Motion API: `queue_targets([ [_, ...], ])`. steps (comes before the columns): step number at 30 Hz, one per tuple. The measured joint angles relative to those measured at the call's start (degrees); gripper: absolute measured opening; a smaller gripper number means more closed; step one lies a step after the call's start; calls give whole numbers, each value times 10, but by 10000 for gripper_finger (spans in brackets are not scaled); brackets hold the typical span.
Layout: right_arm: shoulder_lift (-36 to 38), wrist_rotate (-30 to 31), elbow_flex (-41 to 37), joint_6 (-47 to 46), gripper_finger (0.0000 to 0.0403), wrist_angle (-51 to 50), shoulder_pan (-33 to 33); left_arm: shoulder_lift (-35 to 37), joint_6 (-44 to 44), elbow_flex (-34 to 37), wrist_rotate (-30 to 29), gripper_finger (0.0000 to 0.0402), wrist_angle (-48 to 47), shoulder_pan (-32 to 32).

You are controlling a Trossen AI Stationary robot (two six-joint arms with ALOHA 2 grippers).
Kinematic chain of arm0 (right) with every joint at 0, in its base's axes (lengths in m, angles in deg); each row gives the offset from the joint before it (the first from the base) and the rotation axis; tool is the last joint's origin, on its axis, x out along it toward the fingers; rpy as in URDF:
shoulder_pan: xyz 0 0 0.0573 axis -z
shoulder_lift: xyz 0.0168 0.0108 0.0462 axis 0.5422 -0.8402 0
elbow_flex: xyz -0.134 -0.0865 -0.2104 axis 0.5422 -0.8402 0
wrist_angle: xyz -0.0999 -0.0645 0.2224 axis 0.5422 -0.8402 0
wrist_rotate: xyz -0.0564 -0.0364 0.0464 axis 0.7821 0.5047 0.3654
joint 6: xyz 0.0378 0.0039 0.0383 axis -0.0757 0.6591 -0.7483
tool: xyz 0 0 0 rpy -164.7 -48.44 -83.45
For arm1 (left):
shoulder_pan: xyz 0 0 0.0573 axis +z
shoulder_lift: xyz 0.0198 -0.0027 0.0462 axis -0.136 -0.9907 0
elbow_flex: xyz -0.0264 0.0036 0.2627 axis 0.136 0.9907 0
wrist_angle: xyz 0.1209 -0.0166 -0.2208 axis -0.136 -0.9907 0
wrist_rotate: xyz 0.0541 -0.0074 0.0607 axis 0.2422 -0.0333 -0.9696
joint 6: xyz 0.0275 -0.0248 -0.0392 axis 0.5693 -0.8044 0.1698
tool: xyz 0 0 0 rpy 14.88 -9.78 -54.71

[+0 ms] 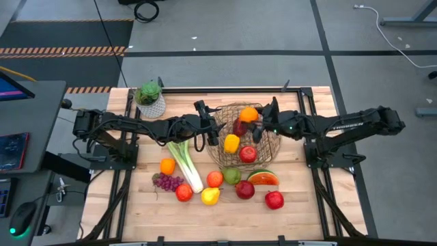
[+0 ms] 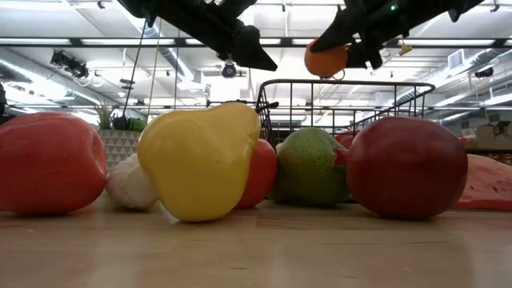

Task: Build produce basket
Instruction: Put the orange into the brown wire basket

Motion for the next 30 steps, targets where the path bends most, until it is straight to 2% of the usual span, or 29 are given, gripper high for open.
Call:
queue_targets([
  [5,6,-1,0,-83,351,-5,23,0,0,0,0,288,-1,0],
  [10,14,-27,0,-118,351,-4,35,0,0,0,0,288,-1,0],
  [18,16,-70,0,-133,351,-13,43,0,0,0,0,288,-1,0],
  [25,16,-153,0,-132,351,8,43,0,0,0,0,288,-1,0],
  [30,16,-158,0,-118,352,10,43,0,0,0,0,288,-1,0],
])
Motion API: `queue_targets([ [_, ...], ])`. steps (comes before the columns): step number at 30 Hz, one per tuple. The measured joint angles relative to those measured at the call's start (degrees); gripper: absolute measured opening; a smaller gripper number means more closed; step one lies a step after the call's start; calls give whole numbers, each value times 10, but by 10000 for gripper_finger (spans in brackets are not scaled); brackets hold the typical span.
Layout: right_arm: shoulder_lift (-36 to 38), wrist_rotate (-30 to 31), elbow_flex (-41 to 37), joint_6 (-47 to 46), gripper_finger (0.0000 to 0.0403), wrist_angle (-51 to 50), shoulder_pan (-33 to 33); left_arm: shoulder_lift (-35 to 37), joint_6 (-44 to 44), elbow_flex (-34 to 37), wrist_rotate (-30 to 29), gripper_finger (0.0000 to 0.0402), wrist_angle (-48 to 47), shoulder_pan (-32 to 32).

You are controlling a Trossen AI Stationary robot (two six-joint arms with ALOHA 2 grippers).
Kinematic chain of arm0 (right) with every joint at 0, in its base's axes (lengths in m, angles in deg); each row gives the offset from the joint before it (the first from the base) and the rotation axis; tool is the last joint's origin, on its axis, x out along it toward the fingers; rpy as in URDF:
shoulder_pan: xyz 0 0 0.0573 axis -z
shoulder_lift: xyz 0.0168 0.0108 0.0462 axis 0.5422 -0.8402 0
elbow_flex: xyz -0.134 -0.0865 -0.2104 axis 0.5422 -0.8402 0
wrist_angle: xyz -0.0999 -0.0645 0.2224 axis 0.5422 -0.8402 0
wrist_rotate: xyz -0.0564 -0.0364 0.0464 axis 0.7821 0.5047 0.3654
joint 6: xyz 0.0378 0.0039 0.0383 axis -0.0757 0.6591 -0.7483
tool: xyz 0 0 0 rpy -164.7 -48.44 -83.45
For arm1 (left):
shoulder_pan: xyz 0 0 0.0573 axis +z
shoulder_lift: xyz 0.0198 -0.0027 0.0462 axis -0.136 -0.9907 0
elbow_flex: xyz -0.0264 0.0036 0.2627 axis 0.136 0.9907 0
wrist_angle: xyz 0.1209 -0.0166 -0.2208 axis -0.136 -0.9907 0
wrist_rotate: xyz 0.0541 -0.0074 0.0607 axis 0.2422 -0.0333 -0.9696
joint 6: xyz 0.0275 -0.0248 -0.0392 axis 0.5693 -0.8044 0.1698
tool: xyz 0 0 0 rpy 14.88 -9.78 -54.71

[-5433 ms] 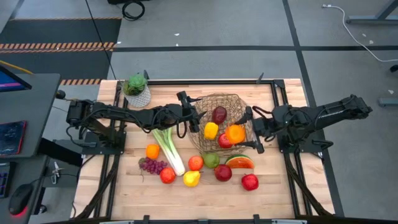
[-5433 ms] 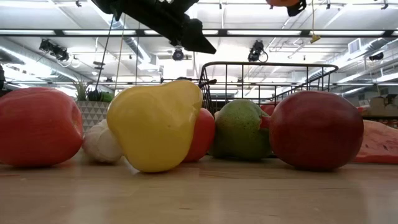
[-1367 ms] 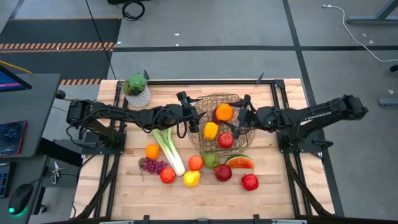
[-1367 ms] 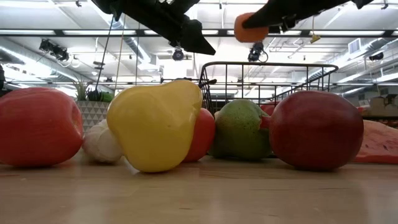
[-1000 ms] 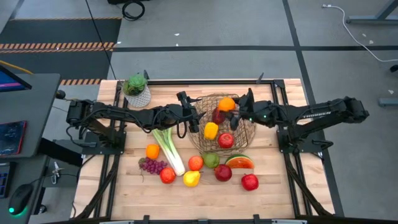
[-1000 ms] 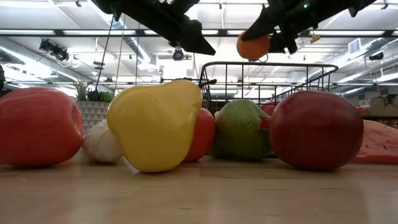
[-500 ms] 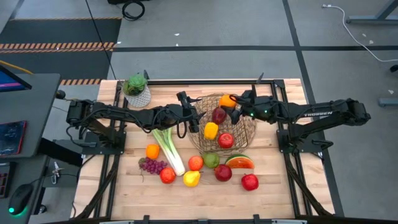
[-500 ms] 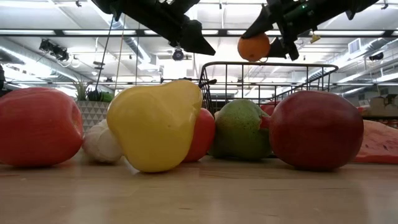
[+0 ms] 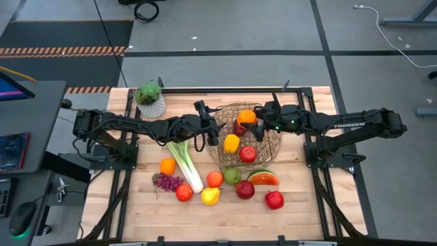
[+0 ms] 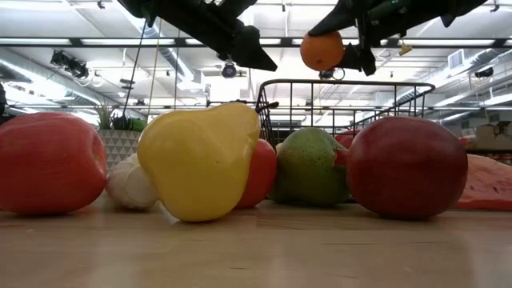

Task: Build produce basket
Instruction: Put the orange into the brown wire basket

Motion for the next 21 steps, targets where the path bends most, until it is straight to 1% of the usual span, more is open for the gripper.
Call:
queue_targets([
  [7,0,1,0,59,352,-1,0,0,0,0,0,288,0,0],
  [14,0,1,0,63,353,-24,1,0,-3,0,0,288,0,0],
  [16,0,1,0,49,353,-24,5,0,-7,0,0,288,0,0],
  [19,0,-1,0,-7,353,-26,15,0,-7,0,0,288,0,0],
  [21,0,-8,0,-27,353,-26,22,0,-7,0,0,288,1,0],
])
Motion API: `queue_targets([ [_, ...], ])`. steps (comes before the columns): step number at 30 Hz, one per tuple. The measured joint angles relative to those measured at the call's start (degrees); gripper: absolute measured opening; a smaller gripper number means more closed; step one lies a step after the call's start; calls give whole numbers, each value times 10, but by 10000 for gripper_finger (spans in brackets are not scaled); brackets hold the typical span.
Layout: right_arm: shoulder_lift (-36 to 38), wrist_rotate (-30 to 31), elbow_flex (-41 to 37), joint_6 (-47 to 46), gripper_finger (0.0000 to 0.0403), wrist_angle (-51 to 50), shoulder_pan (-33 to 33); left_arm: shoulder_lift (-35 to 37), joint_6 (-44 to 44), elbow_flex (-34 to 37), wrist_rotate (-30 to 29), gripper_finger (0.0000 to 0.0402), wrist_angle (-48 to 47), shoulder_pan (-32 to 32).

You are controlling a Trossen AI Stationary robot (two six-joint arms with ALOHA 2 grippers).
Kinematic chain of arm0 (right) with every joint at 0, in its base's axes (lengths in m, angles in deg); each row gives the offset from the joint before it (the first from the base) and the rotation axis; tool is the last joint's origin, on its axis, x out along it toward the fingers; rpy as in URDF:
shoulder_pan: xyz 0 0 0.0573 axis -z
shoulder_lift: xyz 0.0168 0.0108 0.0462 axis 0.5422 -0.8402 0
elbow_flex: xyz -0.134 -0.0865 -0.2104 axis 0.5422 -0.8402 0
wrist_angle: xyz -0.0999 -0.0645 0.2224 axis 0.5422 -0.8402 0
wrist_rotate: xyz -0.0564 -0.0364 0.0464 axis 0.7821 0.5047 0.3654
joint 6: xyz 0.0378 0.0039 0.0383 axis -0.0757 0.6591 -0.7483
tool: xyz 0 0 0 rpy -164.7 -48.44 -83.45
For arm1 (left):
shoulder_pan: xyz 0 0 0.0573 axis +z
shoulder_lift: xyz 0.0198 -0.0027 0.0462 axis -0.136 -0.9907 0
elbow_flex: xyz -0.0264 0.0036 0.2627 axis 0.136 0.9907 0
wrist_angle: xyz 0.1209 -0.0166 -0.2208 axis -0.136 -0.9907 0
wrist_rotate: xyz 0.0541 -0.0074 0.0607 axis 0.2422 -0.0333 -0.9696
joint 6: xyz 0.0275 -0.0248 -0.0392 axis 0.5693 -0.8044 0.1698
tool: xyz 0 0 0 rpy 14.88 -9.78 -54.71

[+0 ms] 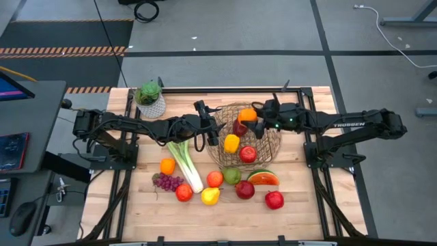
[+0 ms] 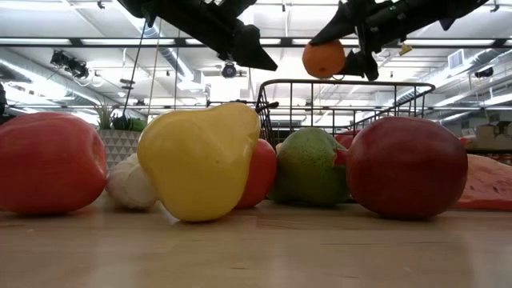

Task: Build produce basket
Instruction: Put the orange into the brown wire basket

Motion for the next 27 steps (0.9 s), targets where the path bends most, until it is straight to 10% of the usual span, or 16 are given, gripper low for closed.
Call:
queue_targets([
  [11,0,-6,0,46,353,90,17,0,1,0,0,288,0,0],
  [21,16,-193,0,106,353,103,24,0,2,0,0,288,-5,0],
  [27,13,-197,0,18,353,54,25,0,-2,0,0,288,-6,-1],
])
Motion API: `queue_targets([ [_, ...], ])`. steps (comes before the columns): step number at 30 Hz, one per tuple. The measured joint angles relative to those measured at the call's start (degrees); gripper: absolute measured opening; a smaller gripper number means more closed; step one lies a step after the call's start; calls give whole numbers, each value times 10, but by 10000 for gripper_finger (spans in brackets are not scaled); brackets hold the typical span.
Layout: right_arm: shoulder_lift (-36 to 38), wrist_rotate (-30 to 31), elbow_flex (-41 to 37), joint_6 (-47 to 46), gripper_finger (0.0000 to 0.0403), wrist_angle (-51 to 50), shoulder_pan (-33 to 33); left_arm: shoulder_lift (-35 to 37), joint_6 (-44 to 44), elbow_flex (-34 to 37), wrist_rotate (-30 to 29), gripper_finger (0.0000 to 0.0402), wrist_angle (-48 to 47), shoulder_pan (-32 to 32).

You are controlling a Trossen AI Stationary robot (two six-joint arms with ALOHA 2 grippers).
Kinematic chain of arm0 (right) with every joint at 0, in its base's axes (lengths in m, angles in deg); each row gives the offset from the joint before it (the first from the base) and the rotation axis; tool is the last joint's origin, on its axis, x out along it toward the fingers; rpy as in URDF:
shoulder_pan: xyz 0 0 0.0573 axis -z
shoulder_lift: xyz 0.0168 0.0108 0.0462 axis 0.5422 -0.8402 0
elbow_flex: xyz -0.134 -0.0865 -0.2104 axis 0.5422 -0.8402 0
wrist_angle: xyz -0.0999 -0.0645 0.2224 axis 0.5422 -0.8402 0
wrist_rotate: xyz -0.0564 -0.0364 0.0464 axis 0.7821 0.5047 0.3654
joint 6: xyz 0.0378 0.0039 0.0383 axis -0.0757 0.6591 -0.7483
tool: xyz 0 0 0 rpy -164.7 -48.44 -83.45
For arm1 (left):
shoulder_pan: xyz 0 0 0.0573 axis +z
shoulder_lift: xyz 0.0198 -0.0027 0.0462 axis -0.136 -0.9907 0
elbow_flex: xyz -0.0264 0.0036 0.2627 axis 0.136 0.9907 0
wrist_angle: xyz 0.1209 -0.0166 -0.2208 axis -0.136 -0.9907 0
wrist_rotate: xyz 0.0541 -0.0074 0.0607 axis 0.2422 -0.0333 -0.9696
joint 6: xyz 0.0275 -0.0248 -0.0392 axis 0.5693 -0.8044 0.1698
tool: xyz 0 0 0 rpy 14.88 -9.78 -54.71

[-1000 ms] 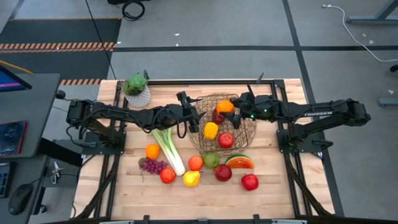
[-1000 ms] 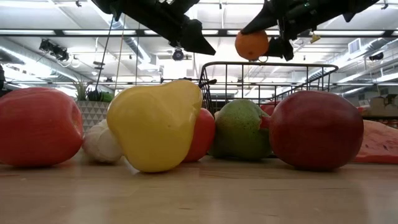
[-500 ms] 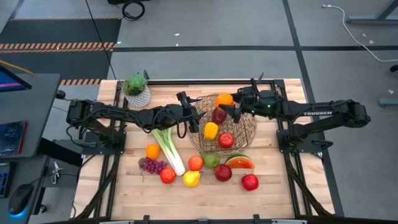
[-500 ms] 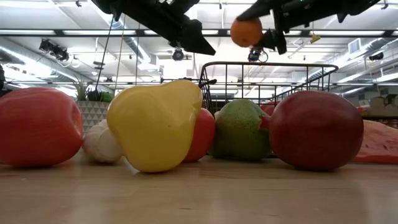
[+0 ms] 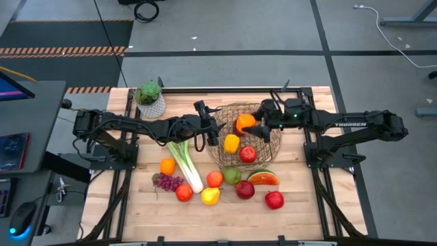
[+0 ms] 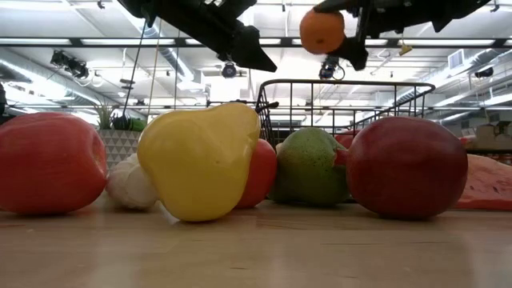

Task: Build produce basket
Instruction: Put the orange into the brown wire basket

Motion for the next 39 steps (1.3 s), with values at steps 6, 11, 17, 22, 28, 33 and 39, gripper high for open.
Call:
queue_targets([
  [6,-2,-2,0,-167,353,-8,-10,0,0,0,0,288,-4,-1],
  [11,-2,-4,0,-346,353,22,-16,0,0,0,0,288,-4,0],
  [17,-2,-10,0,-619,353,102,-16,0,0,0,0,288,-3,0],
  [22,-2,-4,0,-719,353,170,-16,0,0,0,0,288,-3,0],
  [28,-2,3,0,-728,353,231,-16,0,0,0,0,288,-3,0],
  [33,-2,3,0,-729,353,237,-16,0,0,0,0,288,-3,0],
  [39,-2,3,0,-727,353,237,-16,0,0,0,0,288,-3,0],
])
